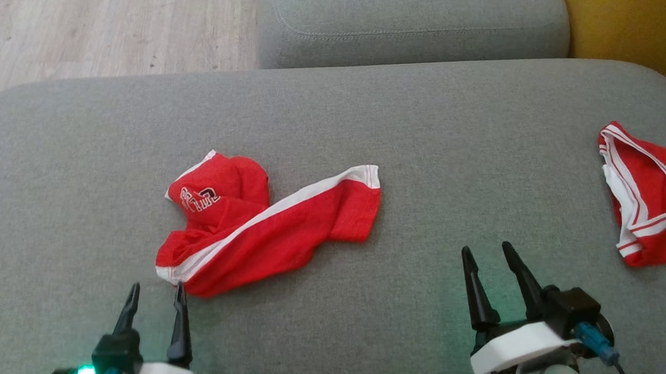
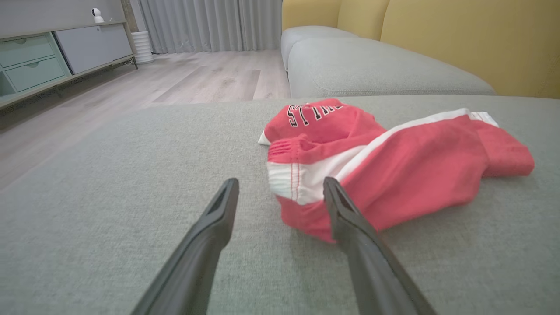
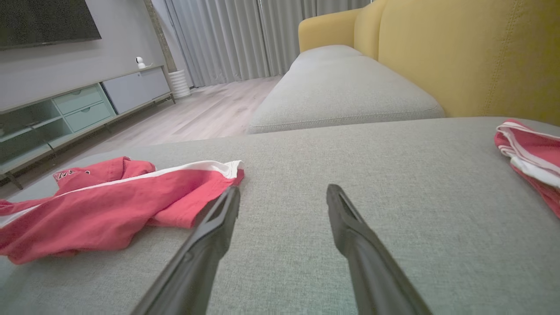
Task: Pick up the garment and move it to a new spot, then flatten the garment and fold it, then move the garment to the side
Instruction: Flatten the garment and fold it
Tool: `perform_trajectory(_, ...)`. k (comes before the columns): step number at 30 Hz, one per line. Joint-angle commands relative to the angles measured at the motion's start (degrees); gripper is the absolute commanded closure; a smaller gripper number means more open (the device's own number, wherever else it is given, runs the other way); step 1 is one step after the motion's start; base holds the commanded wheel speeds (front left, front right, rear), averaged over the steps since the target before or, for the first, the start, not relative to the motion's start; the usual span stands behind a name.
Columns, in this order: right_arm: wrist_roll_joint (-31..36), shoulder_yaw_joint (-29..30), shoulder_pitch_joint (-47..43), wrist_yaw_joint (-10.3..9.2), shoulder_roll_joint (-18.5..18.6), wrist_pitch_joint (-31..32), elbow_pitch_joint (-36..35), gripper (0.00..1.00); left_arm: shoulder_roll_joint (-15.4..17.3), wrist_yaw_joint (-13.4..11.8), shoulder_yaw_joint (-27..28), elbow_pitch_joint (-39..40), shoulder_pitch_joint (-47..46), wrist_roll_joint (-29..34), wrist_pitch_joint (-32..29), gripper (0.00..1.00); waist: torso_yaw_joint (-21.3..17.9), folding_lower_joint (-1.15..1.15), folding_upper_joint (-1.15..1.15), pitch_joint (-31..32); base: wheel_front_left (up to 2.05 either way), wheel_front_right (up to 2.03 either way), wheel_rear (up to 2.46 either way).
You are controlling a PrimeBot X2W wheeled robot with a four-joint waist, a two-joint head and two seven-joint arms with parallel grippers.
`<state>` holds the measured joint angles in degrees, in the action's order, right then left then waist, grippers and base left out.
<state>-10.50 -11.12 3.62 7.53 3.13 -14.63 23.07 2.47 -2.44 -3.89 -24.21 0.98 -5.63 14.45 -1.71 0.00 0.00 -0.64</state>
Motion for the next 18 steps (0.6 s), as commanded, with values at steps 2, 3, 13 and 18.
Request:
perform_trajectory(2,0.3,-1.5,1.6,-0.04,-0.2,-0.4,-1.7,0.0,0.5,0.2,2.2,1.7,-0.7,0.6,0.5,0.0,0.2,0.0,0.0,0.1,0.0,0.0,0.0)
perform_trajectory(3,0.4,-1.5,1.5,-0.04,-0.2,-0.4,-1.6,0.0,0.5,0.3,2.3,1.5,-0.5,0.7,0.5,0.0,0.2,0.0,0.0,0.1,0.0,0.0,0.0)
perform_trajectory(13,0.5,-1.5,1.4,-0.04,-0.2,-0.4,-1.2,0.0,0.5,1.3,3.7,1.4,-0.6,0.4,0.5,0.0,0.5,0.0,0.0,0.4,0.0,0.0,0.0)
perform_trajectory(18,0.4,-1.7,1.4,-0.04,-0.2,-0.4,-0.6,0.0,0.4,5.7,3.9,1.4,-1.8,-3.1,0.5,0.0,0.6,0.0,0.0,0.0,0.0,0.0,0.0)
